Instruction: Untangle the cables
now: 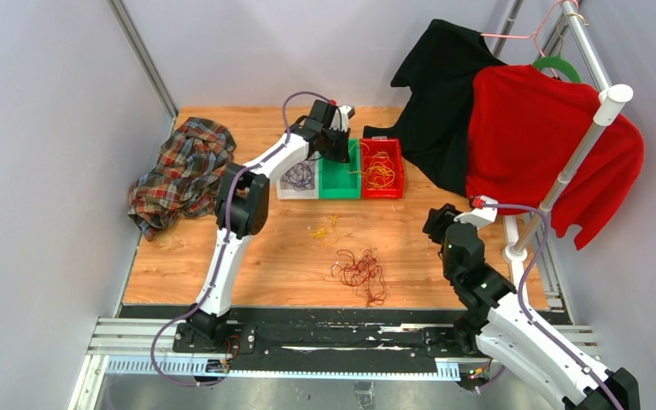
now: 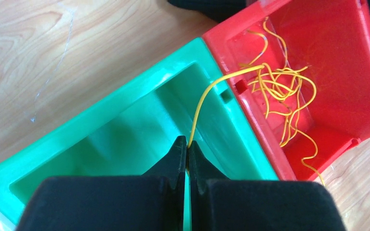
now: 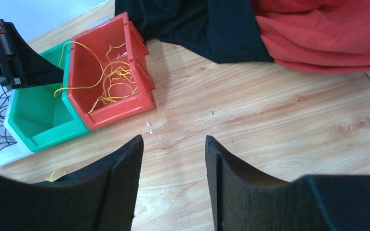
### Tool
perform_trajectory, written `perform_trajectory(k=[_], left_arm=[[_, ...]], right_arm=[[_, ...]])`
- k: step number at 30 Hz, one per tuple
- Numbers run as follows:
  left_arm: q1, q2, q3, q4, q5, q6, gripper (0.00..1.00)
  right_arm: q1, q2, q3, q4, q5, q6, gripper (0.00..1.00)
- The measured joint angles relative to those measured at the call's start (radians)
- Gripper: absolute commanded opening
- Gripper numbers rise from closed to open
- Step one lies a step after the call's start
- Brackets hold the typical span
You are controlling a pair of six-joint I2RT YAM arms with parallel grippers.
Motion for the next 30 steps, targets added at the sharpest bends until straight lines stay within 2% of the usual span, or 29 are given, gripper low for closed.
perform_trajectory(k=[15,21,30], left_arm=[[-0.142,-0.044,0.085,0.011,-0.055,0.223,0.01],[-0.163,-0.055,0.071,0.027,-0.099,0.310,0.01],[-0.223,-0.016,0.129,0.037,-0.135,0.420,0.00]], right_arm=[[-0.002,-0.042,-0.032,-0.003,0.000,0.000,0.44],[-0.002,-0.047,-0.039,-0.008,-0.002,0.000,0.44],[-0.002,-0.061,-0.039,-0.027,-0.001,0.000,0.44]])
